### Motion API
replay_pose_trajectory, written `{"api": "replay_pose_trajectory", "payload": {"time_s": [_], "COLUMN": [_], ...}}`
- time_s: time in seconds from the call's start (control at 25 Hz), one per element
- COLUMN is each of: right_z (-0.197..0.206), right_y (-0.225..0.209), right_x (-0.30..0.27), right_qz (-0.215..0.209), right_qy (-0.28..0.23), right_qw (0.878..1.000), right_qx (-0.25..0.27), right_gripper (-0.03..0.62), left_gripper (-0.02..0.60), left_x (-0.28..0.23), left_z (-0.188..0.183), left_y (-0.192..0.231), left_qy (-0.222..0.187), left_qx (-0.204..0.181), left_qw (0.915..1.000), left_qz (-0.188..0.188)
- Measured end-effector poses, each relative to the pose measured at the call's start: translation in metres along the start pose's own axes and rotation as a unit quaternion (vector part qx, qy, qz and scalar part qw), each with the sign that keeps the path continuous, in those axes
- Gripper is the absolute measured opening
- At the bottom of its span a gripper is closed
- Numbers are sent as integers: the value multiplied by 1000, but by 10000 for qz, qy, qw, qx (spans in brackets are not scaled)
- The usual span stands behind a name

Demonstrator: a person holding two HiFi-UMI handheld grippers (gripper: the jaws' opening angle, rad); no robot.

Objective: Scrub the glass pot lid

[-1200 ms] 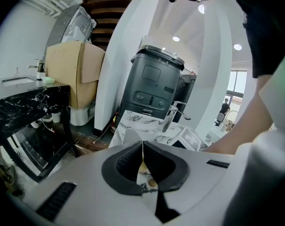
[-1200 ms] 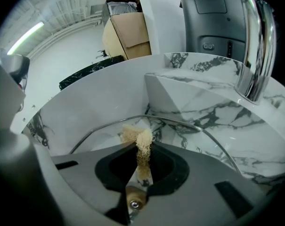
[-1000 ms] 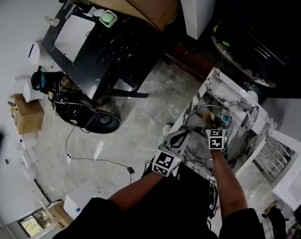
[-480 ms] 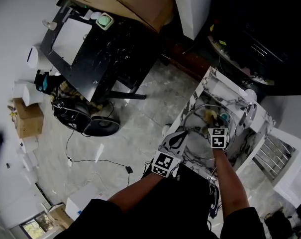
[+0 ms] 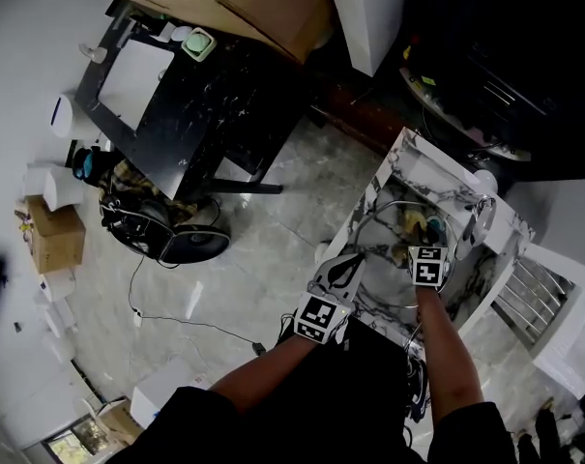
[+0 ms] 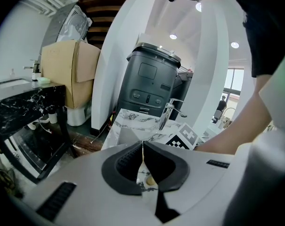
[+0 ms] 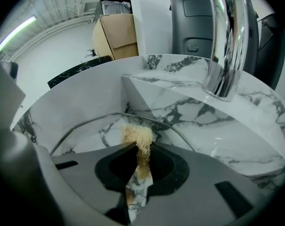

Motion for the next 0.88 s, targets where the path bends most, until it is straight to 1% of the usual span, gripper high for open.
{"api": "replay_pose_trajectory", "payload": {"time_s": [0.2,0.36,0.52,0.88], "right_z": [1,4,7,12], "right_y": [-5,-8,-12,-21], "right_x": [2,6,11,19], "right_qz": [111,182,340,534], "right_qy": [-56,8,100,73], "right_qw": [9999,9998,9993,9983], "right_qx": [53,-22,-101,-224], "right_gripper": [58,58,58,58], "left_gripper": [21,21,21,21], "left_x": [-1,0,1,2], "left_z": [0,3,4,3], "left_y": [-2,-4,-5,-9], "left_qy": [5,18,22,1], "left_qx": [-16,-8,1,-2], "left_qw": [10000,10000,10000,9999], "left_qz": [24,50,69,130]}}
Point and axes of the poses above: the fingertips, and each gripper's own axes: x backward along the fingers, y to its left, z out of its underside, the point moved 8 cm from there along x, backward along the fingers, and after that the axes turned 12 degrees about -y, right-handed, at the moved point
